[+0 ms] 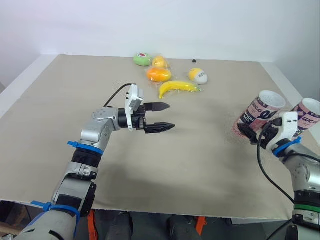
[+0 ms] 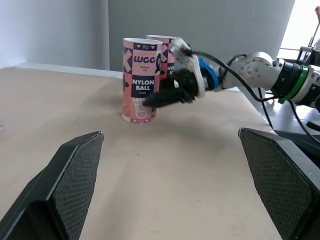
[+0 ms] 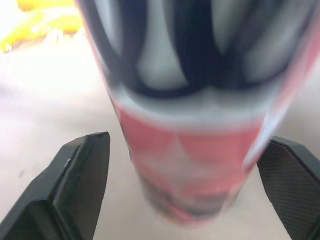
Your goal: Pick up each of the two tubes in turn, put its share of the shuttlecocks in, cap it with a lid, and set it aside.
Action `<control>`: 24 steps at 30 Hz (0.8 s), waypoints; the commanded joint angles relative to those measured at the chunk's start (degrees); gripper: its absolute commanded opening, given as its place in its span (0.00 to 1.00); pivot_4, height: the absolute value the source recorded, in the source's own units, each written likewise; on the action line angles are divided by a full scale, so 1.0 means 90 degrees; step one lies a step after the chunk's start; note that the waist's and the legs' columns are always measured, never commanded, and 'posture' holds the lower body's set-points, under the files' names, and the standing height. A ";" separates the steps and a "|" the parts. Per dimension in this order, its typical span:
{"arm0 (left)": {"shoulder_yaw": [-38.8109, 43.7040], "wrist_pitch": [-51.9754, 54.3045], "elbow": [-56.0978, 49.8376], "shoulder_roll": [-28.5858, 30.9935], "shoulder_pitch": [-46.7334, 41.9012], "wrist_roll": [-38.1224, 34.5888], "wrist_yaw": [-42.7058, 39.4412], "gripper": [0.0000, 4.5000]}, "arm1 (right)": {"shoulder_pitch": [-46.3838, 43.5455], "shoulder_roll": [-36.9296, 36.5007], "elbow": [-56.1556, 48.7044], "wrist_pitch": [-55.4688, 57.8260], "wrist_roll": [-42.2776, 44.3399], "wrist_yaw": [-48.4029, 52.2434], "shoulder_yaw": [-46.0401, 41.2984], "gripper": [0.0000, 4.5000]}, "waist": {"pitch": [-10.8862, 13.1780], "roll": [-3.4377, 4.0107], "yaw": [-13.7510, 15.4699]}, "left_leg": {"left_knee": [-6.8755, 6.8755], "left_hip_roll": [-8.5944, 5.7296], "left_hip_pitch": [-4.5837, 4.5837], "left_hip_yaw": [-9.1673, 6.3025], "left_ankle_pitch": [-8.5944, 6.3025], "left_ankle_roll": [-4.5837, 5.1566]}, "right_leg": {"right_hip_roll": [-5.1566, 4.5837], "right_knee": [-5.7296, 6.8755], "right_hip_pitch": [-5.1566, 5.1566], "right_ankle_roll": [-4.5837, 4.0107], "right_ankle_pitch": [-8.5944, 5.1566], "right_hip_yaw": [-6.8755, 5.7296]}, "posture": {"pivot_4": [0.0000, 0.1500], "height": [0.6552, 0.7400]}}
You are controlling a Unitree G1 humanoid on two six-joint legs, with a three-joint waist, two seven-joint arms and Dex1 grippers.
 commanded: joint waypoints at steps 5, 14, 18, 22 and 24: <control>0.0077 -0.0095 -0.0078 -0.0065 -0.0177 -0.0021 0.0022 1.00 | 0.0106 -0.0306 -0.0155 0.0221 0.0027 0.0108 -0.0069 0.99 | 0.0000 0.0000 -0.0001 | 0.0000 -0.0001 0.0000 -0.0001 0.0000 0.0000 | 0.0000 0.0000 0.0000 0.0003 0.0000 0.0000 | 1.00 0.91; 0.0088 0.0070 -0.0497 0.0160 0.0147 -0.0071 -0.0064 1.00 | 0.1322 -0.1066 -0.1210 0.0781 -0.0011 0.1071 0.0403 0.99 | -0.0002 0.0005 0.0005 | 0.0000 -0.0007 0.0000 -0.0003 0.0000 0.0000 | -0.0004 0.0000 0.0004 0.0011 -0.0006 0.0000 | 1.00 0.91; 0.0193 0.0575 -0.1413 0.0494 0.0909 -0.0325 0.0116 1.00 | 0.1736 -0.1047 -0.2367 0.0920 0.0754 0.1679 0.0190 0.99 | -0.0003 0.0007 -0.0041 | -0.0004 -0.0001 0.0016 -0.0002 -0.0003 0.0002 | -0.0002 -0.0002 0.0017 0.0011 -0.0013 0.0001 | 1.00 0.91; 0.0203 0.1546 -0.2285 0.0894 0.1608 -0.0336 0.0773 1.00 | 0.1818 -0.0756 -0.3229 0.1060 0.1442 0.1822 0.0073 0.99 | 0.0002 0.0007 -0.0048 | -0.0002 0.0009 0.0028 -0.0010 -0.0003 0.0003 | 0.0006 0.0000 0.0032 0.0008 -0.0007 -0.0003 | 1.00 0.91; 0.0461 0.1910 -0.2611 0.0994 0.1965 -0.0569 0.1111 1.00 | 0.1743 -0.0499 -0.3435 0.1081 0.1691 0.1720 0.0130 0.99 | 0.0003 0.0002 -0.0022 | 0.0007 0.0010 0.0032 -0.0013 -0.0003 0.0002 | 0.0005 -0.0001 0.0043 0.0007 -0.0004 -0.0009 | 1.00 0.91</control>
